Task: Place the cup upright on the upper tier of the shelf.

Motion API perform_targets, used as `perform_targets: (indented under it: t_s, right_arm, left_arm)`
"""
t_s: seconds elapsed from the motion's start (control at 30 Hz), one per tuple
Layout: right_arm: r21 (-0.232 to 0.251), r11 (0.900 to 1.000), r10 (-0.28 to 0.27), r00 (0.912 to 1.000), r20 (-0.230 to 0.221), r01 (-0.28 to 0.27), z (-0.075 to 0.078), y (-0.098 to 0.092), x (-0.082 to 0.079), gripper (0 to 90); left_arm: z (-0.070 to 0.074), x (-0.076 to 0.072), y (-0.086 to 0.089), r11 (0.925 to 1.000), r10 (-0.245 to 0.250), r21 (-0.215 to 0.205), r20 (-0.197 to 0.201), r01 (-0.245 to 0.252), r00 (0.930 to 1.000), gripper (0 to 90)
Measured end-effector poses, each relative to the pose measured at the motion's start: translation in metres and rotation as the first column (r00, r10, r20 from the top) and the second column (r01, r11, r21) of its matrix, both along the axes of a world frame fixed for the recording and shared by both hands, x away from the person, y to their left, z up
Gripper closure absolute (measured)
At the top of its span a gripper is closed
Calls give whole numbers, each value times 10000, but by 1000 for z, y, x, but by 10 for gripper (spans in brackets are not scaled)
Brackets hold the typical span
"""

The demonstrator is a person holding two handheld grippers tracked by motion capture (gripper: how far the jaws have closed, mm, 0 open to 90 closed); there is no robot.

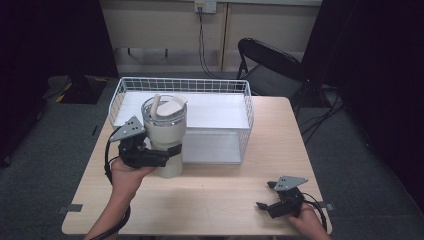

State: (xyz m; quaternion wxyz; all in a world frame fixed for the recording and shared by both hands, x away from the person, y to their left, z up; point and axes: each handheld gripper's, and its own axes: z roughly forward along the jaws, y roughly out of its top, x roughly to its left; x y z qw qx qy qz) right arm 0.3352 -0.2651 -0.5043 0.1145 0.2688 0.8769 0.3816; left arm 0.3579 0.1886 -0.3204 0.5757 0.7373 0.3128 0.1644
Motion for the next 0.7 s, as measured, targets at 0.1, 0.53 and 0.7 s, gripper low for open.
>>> perform_targets:
  t_s: [0.1,0.53,0.7]
  right_arm:
    - [-1,10000,-2,10000,-3,2,0,0,0,117]
    - [-1,10000,-1,10000,-3,1,0,0,0,117]
    - [-1,10000,-2,10000,-1,2,0,0,0,117]
  left_arm:
    - [6,2,0,10000,5,-40,51,-4,10000,93]
    - [23,14,-5,10000,67,-37,-66,-67,10000,93]
    - [32,19,-7,10000,87,-30,-34,-87,10000,93]
